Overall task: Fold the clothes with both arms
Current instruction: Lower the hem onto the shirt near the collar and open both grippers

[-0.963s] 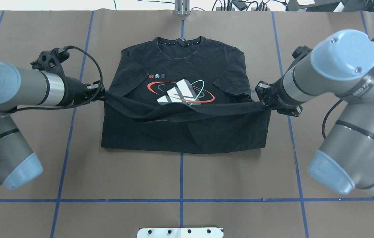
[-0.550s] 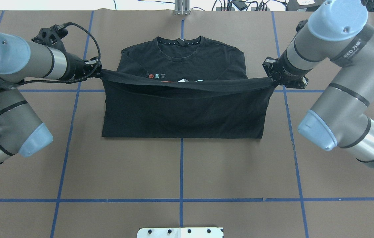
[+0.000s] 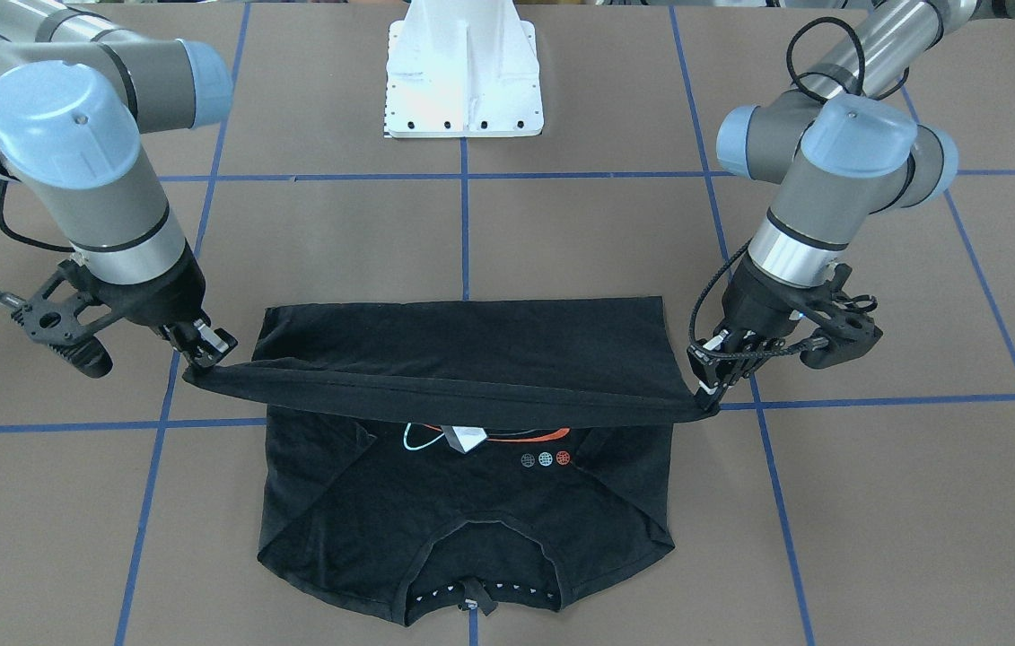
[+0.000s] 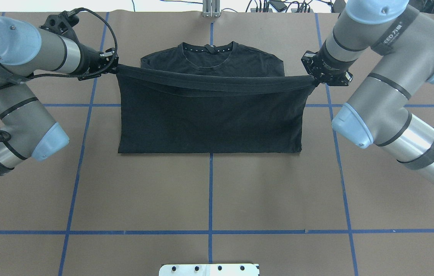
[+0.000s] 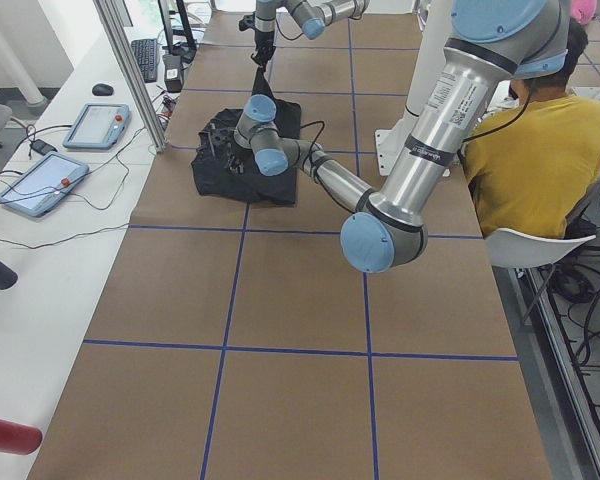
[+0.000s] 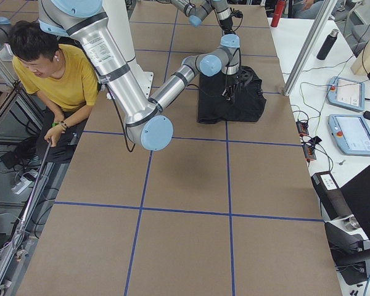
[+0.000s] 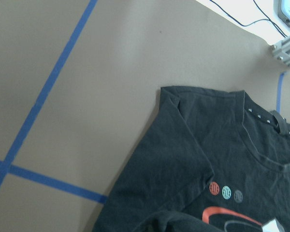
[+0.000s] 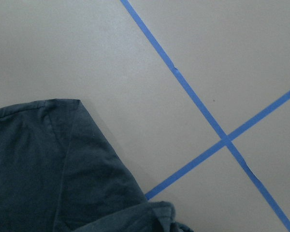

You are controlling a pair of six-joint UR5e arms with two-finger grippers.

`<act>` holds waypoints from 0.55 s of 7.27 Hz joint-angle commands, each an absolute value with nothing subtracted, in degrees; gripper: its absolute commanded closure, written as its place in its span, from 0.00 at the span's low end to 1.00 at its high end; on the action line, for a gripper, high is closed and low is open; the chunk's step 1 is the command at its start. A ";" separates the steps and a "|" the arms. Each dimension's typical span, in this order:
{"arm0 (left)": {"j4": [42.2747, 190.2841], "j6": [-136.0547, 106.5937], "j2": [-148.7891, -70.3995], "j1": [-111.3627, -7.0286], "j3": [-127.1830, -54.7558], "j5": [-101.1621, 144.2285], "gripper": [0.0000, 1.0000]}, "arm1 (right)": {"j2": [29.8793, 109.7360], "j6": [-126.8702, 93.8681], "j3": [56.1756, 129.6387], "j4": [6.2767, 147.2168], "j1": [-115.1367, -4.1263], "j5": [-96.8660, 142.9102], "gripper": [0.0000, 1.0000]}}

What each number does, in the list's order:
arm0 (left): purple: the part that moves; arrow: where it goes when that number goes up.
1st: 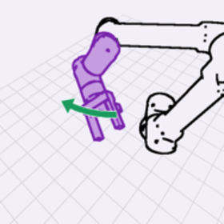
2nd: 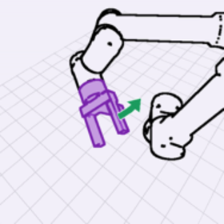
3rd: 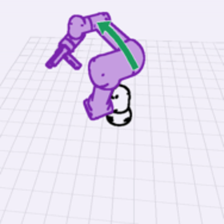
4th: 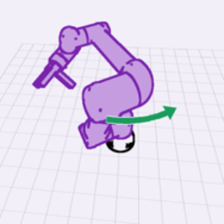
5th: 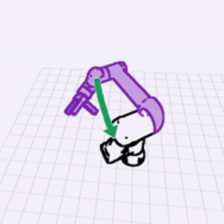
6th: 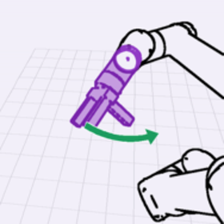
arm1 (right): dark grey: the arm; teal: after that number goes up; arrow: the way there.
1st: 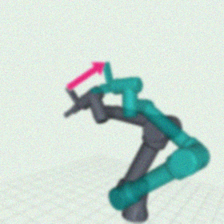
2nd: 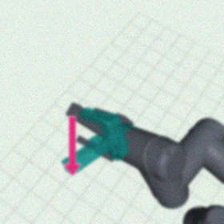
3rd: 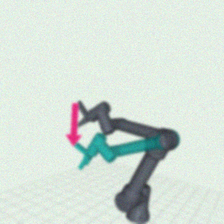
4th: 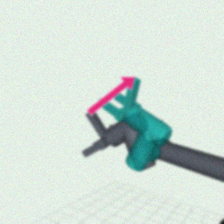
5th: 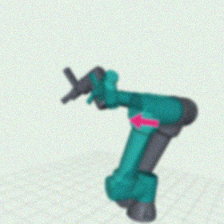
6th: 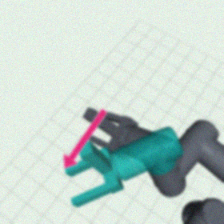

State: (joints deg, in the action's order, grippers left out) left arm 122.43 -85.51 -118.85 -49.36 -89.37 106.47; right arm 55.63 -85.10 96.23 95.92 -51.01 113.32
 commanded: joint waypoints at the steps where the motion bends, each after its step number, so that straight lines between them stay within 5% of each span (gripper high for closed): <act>1: 126.71 -85.52 -122.24 -49.39 -81.00 106.17 1.00 | 54.41 -85.43 86.44 84.26 -51.07 113.29 1.00; 4: 131.57 -85.52 -123.66 -49.31 -73.57 106.08 1.00 | 49.95 -85.17 78.35 82.62 -50.80 113.29 1.00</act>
